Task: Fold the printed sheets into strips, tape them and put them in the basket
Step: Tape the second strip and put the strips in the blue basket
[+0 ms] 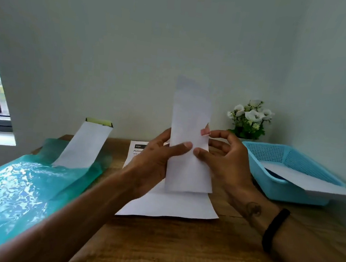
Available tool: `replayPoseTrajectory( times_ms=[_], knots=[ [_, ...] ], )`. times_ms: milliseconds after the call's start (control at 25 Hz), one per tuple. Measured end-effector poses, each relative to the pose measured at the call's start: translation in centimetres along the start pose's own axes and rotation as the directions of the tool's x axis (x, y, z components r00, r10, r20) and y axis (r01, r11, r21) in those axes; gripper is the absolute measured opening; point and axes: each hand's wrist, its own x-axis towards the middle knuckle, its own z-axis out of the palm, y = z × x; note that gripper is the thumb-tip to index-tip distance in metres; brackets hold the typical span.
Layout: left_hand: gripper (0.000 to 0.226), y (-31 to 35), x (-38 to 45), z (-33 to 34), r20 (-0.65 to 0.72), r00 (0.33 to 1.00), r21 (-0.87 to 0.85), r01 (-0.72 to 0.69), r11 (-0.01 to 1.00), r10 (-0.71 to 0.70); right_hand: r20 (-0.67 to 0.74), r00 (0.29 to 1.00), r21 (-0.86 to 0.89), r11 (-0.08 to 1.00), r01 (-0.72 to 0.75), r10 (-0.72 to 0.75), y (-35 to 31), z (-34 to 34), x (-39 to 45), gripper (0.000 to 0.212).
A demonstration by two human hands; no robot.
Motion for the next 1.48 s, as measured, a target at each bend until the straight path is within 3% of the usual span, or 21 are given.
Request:
replayPoseTrajectory(
  times_ms=[80, 200, 320, 400, 560, 640, 880, 1080, 1480],
  knots=[
    [0.058, -0.6, -0.7, 0.6, 0.007, 0.997, 0.046, 0.072, 0.996, -0.072, -0.029, 0.999, 0.021, 1.000, -0.020, 0.021, -0.3, 0.1, -0.1, 0.052],
    [0.054, -1.3, -1.2, 1.5, -0.058, 0.974, 0.018, 0.221, 0.975, -0.219, -0.087, 0.995, 0.017, 0.998, -0.056, 0.057, -0.5, 0.4, -0.1, 0.038],
    [0.048, -1.3, -0.5, 0.6, -0.143, 0.975, 0.022, 0.173, 0.985, -0.168, -0.100, 0.985, 0.131, 0.983, -0.127, 0.141, -0.8, 0.4, 0.5, 0.028],
    [0.045, -0.9, -0.2, -0.5, -0.224, 0.966, 0.015, 0.135, 0.991, -0.128, -0.004, 0.983, 0.188, 0.966, -0.178, 0.182, -1.3, -0.3, 1.1, 0.020],
    [0.040, -0.6, -0.1, -1.8, -0.239, 0.965, -0.022, 0.104, 0.994, -0.106, 0.348, 0.898, -0.012, 0.959, -0.282, 0.268, -2.0, -1.4, 1.4, 0.024],
    [0.039, -0.5, -0.1, -1.9, -0.230, 0.966, -0.048, 0.110, 0.993, -0.118, 0.400, 0.873, -0.128, 0.960, -0.249, 0.280, -2.2, -1.4, 1.3, 0.030],
    [0.031, -0.9, 0.0, -1.4, -0.194, 0.968, -0.100, 0.142, 0.985, -0.160, 0.370, 0.915, -0.313, 0.949, -0.040, 0.160, -2.3, -1.4, 0.9, 0.021],
    [0.051, -1.3, 0.0, -0.9, -0.132, 0.984, -0.073, 0.107, 0.992, -0.116, 0.390, 0.919, -0.482, 0.862, 0.154, 0.054, -2.5, -1.4, 0.5, 0.023],
    [0.046, -1.7, 0.2, -1.4, -0.113, 0.984, -0.043, 0.133, 0.990, -0.137, 0.486, 0.874, -0.552, 0.782, 0.290, 0.019, -2.3, -1.8, 1.3, 0.015]
  ],
)
